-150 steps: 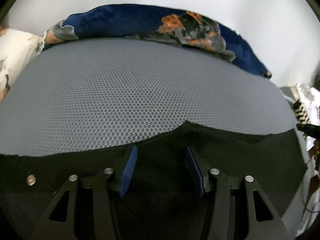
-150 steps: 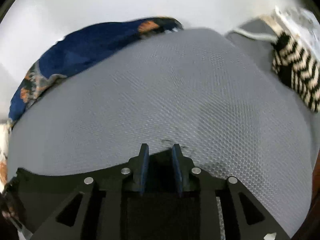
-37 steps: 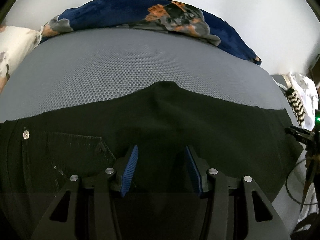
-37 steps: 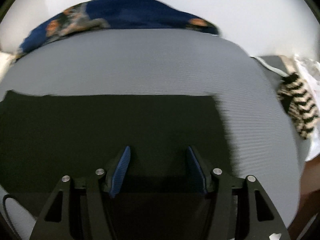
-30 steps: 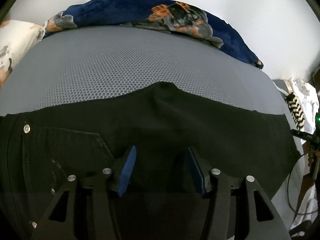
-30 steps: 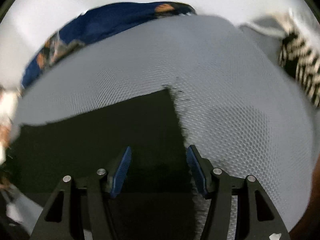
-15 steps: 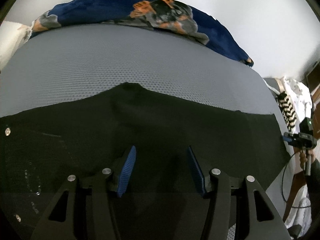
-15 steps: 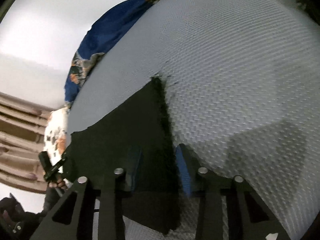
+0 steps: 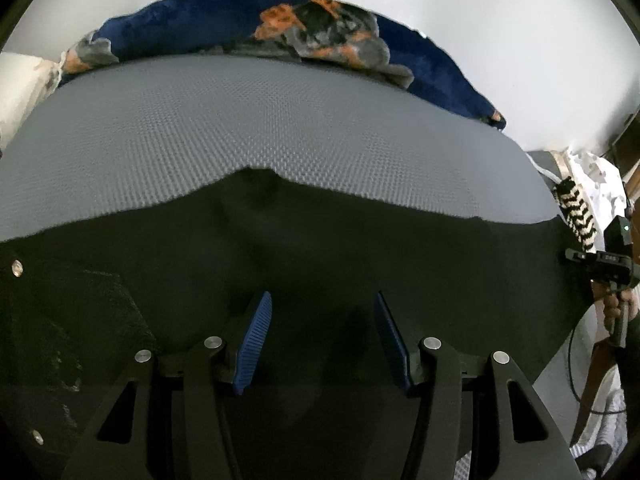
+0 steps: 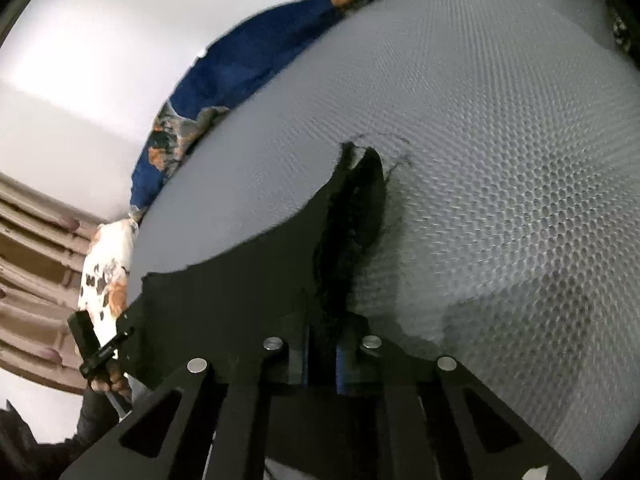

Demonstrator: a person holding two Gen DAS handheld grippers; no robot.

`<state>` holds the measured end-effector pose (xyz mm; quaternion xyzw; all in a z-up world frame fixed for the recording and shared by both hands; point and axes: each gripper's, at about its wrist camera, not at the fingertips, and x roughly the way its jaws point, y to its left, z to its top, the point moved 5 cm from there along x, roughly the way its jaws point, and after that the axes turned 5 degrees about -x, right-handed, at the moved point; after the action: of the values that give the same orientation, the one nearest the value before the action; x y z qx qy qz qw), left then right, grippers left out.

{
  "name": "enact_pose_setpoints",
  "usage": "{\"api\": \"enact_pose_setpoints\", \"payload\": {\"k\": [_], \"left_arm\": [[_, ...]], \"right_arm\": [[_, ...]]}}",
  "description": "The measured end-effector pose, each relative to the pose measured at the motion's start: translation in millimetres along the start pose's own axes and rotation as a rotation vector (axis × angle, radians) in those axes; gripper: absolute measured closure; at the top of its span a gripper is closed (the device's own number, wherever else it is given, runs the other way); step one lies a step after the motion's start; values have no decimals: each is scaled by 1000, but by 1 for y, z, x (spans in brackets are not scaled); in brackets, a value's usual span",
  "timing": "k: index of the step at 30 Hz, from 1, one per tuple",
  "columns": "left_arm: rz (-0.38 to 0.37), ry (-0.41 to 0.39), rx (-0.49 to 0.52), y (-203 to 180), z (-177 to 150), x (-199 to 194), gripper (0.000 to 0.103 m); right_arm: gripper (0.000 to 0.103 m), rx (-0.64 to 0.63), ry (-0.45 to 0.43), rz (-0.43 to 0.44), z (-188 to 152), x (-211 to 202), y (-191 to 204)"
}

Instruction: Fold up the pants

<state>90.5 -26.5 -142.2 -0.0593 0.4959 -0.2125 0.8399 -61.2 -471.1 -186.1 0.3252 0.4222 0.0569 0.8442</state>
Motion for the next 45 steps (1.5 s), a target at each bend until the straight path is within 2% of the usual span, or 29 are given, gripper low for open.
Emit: {"api": "enact_pose_setpoints", "payload": {"k": [7, 15, 20, 27, 30, 31, 32, 35, 40, 45], "left_arm": [[-12, -52, 26, 11, 7, -26, 49], [-14, -95, 23, 34, 0, -61, 48], [-29, -104, -33, 53, -9, -67, 48], [-70, -126, -44, 52, -5, -74, 47], [-103, -123, -49, 50, -6, -75, 47], [-113, -120, -51, 49, -6, -75, 47], [-125, -113, -51, 48, -7, -74, 47], [-172, -83, -69, 44, -10, -71, 47], [-280, -12, -117, 35, -14, -60, 47], [-381, 116, -159, 16, -21, -39, 48]], "right_arm": [[94, -88, -5, 27, -3, 11, 98], [95, -194, 86, 60, -12, 82, 201], [95, -225, 149, 64, -23, 142, 243], [95, -304, 265, 52, -56, 216, 289], [88, -361, 329, 18, -74, 237, 295], [81, -359, 351, 29, -79, 241, 297], [71, -349, 351, 48, -80, 240, 298], [57, -317, 307, 131, -76, 219, 303], [55, -300, 160, 126, -63, 162, 287], [50, -231, 48, 66, -61, 121, 250]]}}
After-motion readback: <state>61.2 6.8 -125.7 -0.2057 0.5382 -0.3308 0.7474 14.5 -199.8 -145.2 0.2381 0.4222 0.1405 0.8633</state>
